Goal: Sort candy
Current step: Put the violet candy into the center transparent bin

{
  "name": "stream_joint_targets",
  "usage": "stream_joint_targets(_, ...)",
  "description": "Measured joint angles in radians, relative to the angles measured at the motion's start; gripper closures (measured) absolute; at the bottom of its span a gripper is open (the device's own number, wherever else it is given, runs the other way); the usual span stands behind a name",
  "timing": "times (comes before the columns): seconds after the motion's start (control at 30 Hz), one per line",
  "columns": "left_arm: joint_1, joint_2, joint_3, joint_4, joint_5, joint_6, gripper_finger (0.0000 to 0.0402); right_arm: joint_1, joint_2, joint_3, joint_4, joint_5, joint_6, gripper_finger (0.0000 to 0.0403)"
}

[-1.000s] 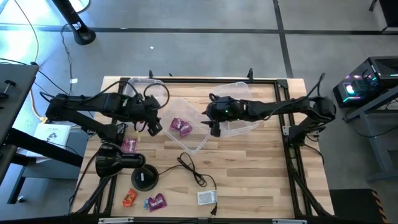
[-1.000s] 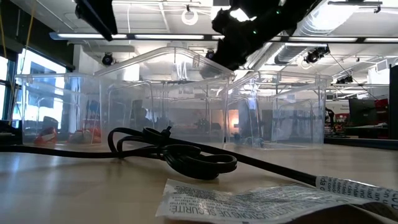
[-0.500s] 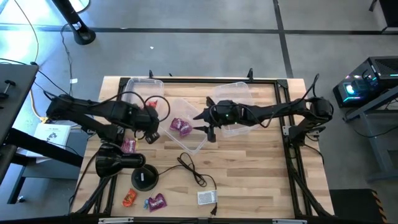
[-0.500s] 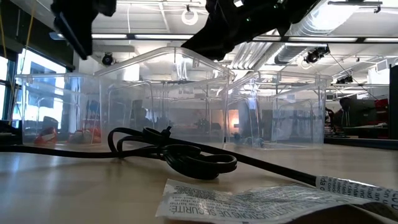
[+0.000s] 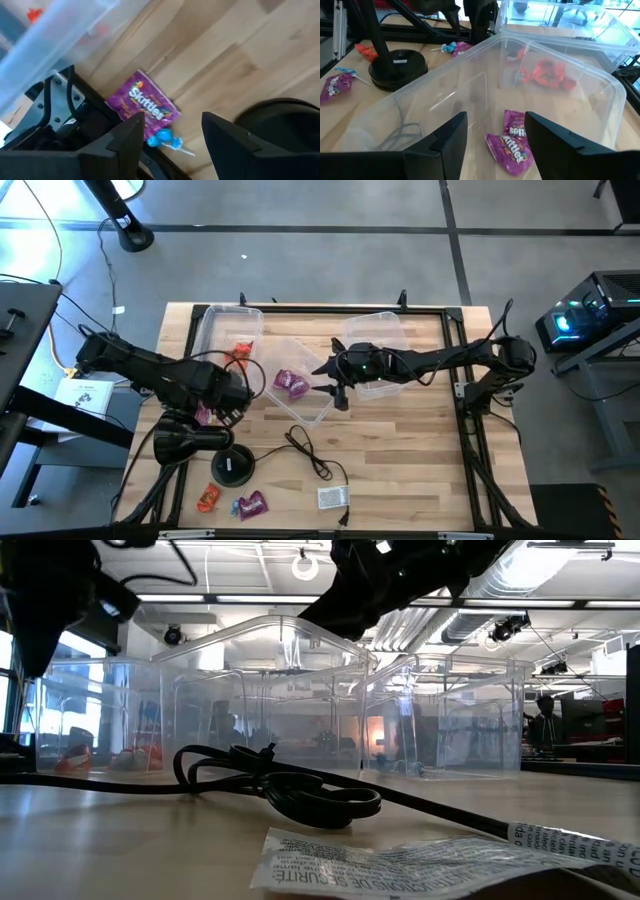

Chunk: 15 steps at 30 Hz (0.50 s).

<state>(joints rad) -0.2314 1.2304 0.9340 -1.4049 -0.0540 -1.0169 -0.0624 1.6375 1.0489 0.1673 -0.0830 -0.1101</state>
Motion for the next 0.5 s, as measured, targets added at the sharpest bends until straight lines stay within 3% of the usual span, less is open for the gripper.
stream_joint_targets(0.27,-0.001,0.000,-0.190,0.175,0.080,0.029,0.0213,0.000,0.000,0.000,-0.013,0.000,0.005,0.0210)
stream_joint_targets(0.33,-0.002,-0.002,-0.223,0.183,0.060,0.004,0.0213,0.000,0.000,0.000,-0.013,0.000,0.005,0.0210)
stream_joint_targets(0.5,-0.015,0.003,-0.215,0.182,0.055,-0.047,0.0213,0.000,0.000,0.000,-0.024,0.000,0.005,0.0210)
